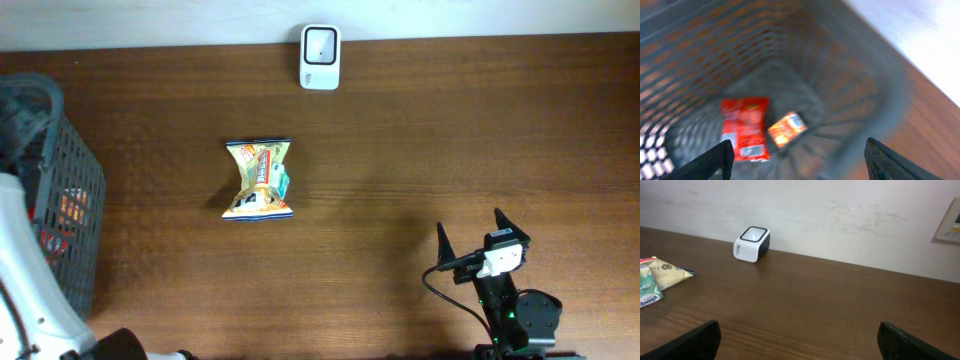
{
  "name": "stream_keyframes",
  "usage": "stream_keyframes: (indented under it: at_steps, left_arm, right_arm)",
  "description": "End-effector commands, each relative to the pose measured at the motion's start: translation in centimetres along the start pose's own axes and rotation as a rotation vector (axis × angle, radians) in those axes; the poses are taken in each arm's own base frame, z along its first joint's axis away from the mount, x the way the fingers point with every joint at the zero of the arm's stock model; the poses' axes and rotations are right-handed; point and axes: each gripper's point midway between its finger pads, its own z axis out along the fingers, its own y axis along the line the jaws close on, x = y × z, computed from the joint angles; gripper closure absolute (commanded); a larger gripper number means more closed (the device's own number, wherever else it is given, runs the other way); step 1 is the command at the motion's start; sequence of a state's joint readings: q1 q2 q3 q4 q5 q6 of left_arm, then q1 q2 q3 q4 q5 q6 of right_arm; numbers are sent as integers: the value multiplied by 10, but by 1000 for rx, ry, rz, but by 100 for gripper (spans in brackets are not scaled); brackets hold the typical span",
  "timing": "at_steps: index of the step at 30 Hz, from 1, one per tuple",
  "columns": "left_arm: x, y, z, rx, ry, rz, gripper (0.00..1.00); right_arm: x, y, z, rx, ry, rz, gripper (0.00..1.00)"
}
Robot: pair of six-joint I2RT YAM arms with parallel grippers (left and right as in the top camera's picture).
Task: Scan the item barcode
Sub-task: 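Reach the left gripper into the basket and grasp the red Hacks bag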
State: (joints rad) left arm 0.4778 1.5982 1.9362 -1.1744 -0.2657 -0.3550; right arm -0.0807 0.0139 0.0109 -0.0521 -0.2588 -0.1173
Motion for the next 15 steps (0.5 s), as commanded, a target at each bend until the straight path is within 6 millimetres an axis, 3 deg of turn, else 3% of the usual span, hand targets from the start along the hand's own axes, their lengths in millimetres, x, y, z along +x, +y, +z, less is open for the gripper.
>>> stream_keyframes:
  at_steps: [1,5,9,15]
  left_arm:
    - [7,43,21,-71,58,-134,18]
    - [16,75,36,-132,97,-187,18]
    - [40,99,66,-173,155,-223,18]
    - [79,102,111,-155,227,-182,18]
  right_arm:
    - [2,0,0,3,3,-5,1]
    - [2,0,0,3,3,-5,1]
    - [2,0,0,3,3,-5,1]
    - [2,0,0,3,3,-5,1]
